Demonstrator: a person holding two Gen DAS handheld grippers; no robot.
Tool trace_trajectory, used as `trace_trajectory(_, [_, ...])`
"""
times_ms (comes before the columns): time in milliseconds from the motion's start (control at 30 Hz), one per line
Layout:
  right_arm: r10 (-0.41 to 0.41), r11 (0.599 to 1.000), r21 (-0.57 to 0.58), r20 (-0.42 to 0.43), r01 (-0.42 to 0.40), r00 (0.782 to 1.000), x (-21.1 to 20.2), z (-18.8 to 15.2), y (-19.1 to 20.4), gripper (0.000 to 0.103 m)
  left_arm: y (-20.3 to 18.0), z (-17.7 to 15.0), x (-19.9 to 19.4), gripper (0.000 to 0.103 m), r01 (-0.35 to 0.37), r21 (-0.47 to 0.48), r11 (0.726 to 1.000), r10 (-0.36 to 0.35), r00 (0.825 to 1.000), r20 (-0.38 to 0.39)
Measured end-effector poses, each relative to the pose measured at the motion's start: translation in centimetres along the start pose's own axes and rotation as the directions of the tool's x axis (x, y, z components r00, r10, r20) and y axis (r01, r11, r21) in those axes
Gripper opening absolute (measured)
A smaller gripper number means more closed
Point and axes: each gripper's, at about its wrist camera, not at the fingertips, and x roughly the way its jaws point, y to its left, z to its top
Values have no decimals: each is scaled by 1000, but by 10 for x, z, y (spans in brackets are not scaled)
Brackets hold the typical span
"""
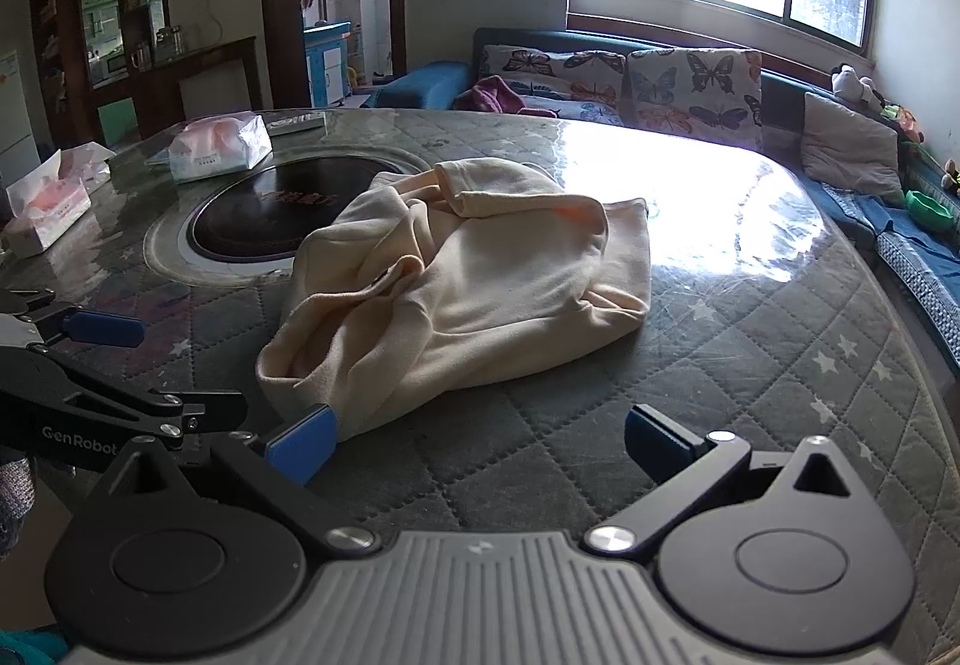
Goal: Fold clothes
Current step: 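Move both grippers toward the crumpled cream sweatshirt on the table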
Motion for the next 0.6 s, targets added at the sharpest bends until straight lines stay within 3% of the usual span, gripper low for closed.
trace_trajectory(600, [19,1000,-21,-6,-19,1000,11,13,1,103,4,9,6,103,2,1,1000,-2,1000,1])
